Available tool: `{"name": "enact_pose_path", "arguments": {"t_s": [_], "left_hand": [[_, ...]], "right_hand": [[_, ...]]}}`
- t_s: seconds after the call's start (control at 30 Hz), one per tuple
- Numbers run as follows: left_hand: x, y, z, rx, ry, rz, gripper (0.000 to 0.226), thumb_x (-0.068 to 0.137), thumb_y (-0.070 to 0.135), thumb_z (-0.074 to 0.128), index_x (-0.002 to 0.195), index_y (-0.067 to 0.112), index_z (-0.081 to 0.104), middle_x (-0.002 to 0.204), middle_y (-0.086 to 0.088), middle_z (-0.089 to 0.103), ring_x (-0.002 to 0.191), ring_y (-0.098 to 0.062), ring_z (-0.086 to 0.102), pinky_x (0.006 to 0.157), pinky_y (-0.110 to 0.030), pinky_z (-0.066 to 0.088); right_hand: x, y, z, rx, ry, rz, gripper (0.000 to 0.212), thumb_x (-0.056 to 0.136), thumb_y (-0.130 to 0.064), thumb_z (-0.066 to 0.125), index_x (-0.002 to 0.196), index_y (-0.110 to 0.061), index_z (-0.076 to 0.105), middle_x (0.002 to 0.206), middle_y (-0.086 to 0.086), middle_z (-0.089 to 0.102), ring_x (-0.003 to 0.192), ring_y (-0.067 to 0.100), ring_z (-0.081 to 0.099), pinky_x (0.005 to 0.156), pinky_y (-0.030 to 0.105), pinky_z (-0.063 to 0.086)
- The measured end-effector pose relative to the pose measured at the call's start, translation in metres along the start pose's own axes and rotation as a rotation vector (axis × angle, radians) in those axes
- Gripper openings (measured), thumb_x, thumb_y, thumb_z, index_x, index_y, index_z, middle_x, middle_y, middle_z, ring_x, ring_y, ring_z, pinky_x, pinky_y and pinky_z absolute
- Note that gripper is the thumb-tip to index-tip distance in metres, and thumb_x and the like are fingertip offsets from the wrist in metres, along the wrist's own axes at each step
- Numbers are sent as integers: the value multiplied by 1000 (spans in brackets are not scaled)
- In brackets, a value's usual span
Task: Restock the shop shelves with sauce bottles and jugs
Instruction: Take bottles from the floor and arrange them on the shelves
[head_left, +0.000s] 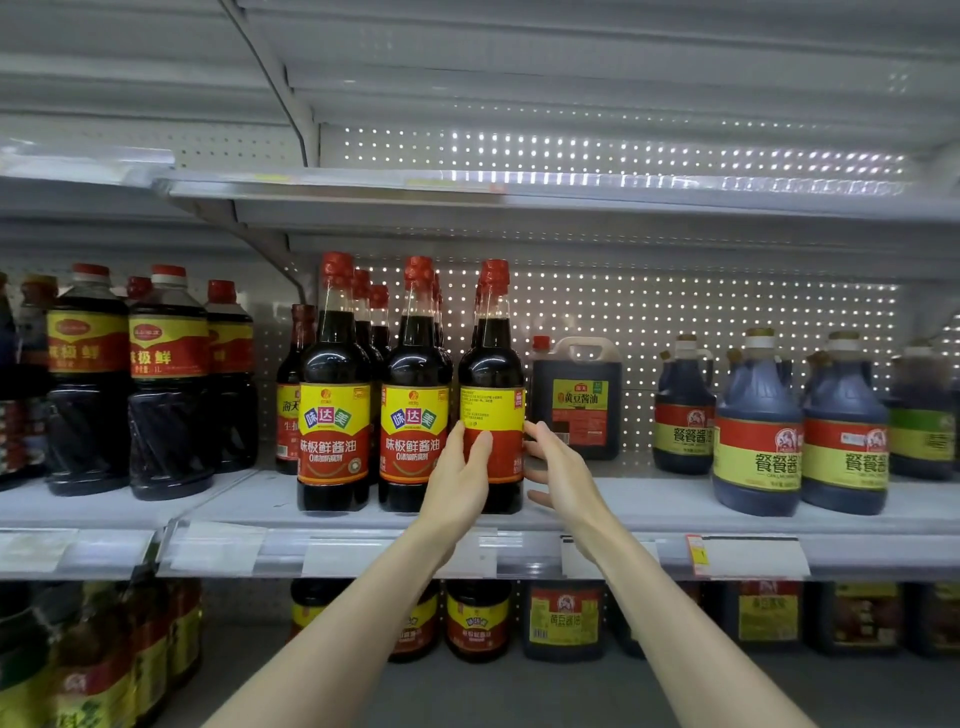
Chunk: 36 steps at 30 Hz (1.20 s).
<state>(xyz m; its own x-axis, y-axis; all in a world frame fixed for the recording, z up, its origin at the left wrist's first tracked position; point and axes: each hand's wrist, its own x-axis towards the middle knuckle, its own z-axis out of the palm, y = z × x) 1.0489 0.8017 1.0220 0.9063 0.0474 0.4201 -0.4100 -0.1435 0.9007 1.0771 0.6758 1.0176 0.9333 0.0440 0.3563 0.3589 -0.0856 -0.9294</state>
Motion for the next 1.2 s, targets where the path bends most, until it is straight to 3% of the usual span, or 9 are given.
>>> {"name": "enact_pose_path", "arguments": {"t_s": [0.13,0.27,0.37,0.5,0.63,0.77,0.87,0.97,1.2], "left_hand": [[-7,-2,1,51,21,15,53,102,38,37,151,22,24,150,4,35,136,-13,35,108,-29,31],[-11,-5,7,92,28,52,54,102,37,37,151,21,21,154,3,27,140,-13,28,113,-31,27],[-6,-6,6,68,22,60,52,102,37,37,150,24,25,150,6,33,136,-12,34,111,-32,31],[0,-2,3,53,-10,54,46,102,36,36,147,28,31,130,17,40,121,-4,39,105,-29,34],[6,-6,1,51,16,30,46,102,35,39,146,24,33,140,4,48,125,-12,46,105,-34,39],[-6,-8,6,130,58,79,53,101,32,43,150,21,27,148,2,38,133,-12,38,109,-31,34],[-9,-6,9,153,51,93,56,101,33,43,151,20,22,152,2,30,138,-13,31,112,-31,30],[-4,-5,5,121,36,89,52,101,32,43,150,22,26,148,3,38,133,-12,38,110,-32,34],[3,-6,-5,69,28,20,56,101,36,42,151,22,23,146,5,41,129,-11,43,104,-29,38]], "right_hand": [[10,-3,-1,1,29,-9,29,104,-42,26,122,-33,47,117,-5,56,116,17,52,94,34,38],[21,-7,8,3,-18,6,40,104,-44,27,134,-29,48,121,-5,58,116,15,52,100,35,40],[22,-2,10,-23,-10,-2,41,104,-44,30,140,-32,44,130,-5,56,122,16,51,106,39,41],[12,0,3,-26,9,-31,30,104,-40,33,130,-43,46,115,-16,59,108,7,56,83,24,46],[3,5,-5,-34,31,-45,32,103,-39,36,132,-32,48,120,-11,59,109,6,57,69,17,44],[12,4,-4,-45,16,-9,43,103,-37,36,145,-24,38,136,-3,53,121,11,51,74,17,42],[19,1,3,-63,-13,6,36,103,-40,36,137,-33,45,125,-8,60,116,9,55,89,26,47],[18,2,6,-69,-2,8,40,102,-41,37,141,-33,42,126,-10,58,120,12,52,101,34,43],[3,3,0,-88,-16,-19,40,105,-35,33,143,-28,41,124,-8,55,108,6,53,63,11,44]]}}
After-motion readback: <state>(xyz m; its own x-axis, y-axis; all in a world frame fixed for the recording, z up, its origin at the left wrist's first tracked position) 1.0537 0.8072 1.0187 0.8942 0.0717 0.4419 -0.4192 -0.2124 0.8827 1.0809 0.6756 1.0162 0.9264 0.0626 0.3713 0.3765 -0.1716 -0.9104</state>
